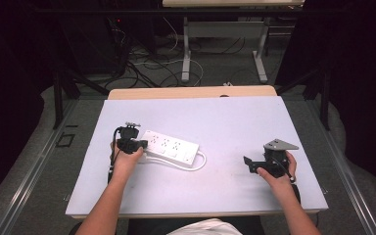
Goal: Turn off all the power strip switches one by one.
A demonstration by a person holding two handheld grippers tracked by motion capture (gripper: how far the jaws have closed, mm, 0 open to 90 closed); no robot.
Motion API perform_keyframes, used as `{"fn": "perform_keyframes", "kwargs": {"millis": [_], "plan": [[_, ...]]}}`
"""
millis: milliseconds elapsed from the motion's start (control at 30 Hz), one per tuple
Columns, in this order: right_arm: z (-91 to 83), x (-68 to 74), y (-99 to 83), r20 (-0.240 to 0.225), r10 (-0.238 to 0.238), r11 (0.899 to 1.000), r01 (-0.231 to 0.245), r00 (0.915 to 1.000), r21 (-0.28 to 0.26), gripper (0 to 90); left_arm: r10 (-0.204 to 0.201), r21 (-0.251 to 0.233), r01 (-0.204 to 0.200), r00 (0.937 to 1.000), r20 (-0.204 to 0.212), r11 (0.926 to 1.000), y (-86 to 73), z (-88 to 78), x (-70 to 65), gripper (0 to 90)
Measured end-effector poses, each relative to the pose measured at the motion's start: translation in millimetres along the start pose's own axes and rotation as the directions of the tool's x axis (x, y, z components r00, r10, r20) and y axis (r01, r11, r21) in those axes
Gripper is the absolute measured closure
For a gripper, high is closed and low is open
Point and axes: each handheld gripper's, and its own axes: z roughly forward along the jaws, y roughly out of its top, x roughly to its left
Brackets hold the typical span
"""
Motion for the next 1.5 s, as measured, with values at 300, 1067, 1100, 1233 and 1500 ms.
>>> {"fn": "perform_keyframes", "kwargs": {"millis": [300,1067,1100,1233,1500], "plan": [[0.4,0.1,-0.1,-0.001,-0.001,1.000,0.001,1.0000,0.001,6.9,0.003,0.006,-0.003,1.0000,-0.003,1.0000,0.5,-0.1,-0.6,88.9],[0.7,-1.6,0.1,-0.006,0.000,1.000,0.000,1.0000,0.003,6.9,0.037,-0.004,-0.037,0.9982,-0.046,0.9993,-1.9,2.9,-4.7,89.9],[0.9,-1.3,0.1,-0.008,0.005,1.000,-0.005,1.0000,0.005,6.8,0.035,-0.003,-0.035,0.9983,-0.046,0.9994,-1.9,2.8,-4.7,89.9],[1.7,-1.1,0.1,-0.010,-0.001,1.000,0.001,0.9999,0.009,6.9,0.035,0.003,-0.035,0.9988,-0.035,0.9994,-1.5,2.1,-2.9,89.9],[4.8,-2.3,0.0,-0.021,0.011,1.000,-0.011,0.9997,0.013,6.9,0.016,0.001,-0.016,0.9996,-0.021,0.9999,-1.4,1.8,-0.3,89.5]]}}
